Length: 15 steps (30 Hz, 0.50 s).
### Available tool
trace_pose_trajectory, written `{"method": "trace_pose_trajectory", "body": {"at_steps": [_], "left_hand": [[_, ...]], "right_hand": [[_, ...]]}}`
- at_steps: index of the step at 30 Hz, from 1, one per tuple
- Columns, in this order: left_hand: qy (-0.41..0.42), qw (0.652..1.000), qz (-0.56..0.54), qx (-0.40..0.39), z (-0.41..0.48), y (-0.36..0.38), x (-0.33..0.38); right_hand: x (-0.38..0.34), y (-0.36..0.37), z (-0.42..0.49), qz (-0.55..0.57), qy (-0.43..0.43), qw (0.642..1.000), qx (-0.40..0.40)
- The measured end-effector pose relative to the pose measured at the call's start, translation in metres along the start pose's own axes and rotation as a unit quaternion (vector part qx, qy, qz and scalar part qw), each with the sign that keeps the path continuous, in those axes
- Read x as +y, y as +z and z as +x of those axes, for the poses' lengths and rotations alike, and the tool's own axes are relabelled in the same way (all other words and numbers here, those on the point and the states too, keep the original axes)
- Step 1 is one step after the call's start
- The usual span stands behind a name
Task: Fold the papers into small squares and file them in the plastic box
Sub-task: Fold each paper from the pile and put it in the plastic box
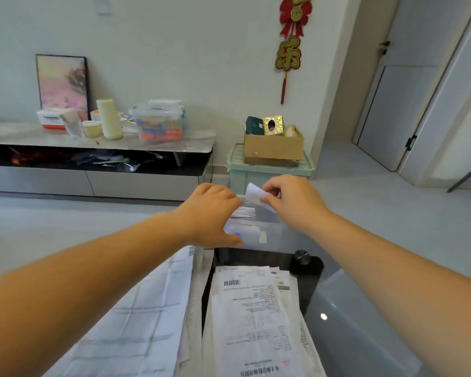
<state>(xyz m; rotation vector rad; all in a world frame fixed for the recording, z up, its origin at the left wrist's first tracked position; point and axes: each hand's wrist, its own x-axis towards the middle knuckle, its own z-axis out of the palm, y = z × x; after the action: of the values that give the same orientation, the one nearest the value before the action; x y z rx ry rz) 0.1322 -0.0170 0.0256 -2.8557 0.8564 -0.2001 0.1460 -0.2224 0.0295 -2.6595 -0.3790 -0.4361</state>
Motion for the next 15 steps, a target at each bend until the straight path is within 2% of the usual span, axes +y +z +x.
{"method": "trace_pose_trajectory", "body": {"at_steps": [5,15], "left_hand": [[0.051,0.998,0.034,-0.033,0.024,0.024,-0.008],[0.052,0.997,-0.003,-0.053,0.034,0.04,-0.003]], "right_hand": [[0.012,0.027,0.033,-0.06,-0.018,0.998,-0.018],[0.012,0.042,0.045,-0.111,-0.04,0.993,-0.03]]}}
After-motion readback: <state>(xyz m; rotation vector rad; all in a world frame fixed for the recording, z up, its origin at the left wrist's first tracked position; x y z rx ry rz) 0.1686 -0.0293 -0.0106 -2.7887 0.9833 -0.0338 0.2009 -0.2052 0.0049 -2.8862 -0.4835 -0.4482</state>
